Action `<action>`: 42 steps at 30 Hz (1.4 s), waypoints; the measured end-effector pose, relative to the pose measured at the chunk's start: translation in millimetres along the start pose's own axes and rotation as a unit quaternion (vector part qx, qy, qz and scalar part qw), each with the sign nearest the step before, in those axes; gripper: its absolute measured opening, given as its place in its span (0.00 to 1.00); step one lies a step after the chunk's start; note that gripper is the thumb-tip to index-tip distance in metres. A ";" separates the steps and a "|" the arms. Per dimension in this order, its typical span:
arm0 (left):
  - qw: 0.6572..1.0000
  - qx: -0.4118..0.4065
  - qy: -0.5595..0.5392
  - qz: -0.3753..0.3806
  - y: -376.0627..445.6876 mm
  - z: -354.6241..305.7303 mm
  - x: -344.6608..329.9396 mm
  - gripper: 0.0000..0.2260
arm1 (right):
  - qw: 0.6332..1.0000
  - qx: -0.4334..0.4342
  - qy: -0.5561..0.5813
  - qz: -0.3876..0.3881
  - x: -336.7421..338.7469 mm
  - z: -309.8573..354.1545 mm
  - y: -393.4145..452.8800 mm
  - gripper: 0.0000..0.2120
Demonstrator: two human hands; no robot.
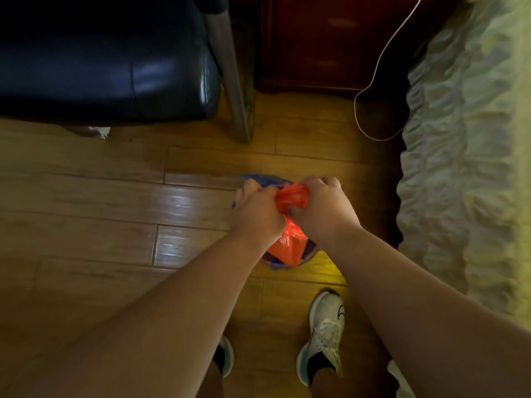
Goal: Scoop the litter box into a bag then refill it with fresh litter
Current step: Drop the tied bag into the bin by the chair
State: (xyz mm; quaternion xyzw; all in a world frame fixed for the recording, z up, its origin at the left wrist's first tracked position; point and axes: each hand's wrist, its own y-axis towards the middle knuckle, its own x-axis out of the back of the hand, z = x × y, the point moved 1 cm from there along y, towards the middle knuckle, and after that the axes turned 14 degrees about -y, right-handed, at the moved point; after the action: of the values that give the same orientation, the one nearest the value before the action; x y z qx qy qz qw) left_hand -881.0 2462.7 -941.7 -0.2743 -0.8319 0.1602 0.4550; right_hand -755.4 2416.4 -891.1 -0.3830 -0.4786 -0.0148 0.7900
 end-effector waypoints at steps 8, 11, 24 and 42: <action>0.998 0.023 0.010 0.058 29.7 20.3 -42.6 0.20 | 0.998 -0.019 -0.058 -0.021 -32.6 -20.7 25.0 0.18; 0.998 0.018 -0.005 0.063 29.2 28.8 -60.3 0.20 | 0.999 -0.024 -0.045 0.003 -47.8 -30.9 31.7 0.20; 0.969 0.069 0.034 0.235 47.7 51.2 -96.5 0.21 | 0.972 0.003 -0.033 0.232 -105.7 -43.2 75.0 0.20; 0.973 0.073 0.064 0.210 49.9 78.3 -79.8 0.30 | 0.985 -0.028 -0.033 0.167 -111.1 -21.1 85.4 0.23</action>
State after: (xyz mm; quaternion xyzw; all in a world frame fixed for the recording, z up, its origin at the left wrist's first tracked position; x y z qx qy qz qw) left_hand -896.9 2453.1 -1062.8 -0.4185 -0.7114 0.2942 0.4819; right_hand -766.5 2425.5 -1032.1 -0.4792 -0.4336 0.1166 0.7541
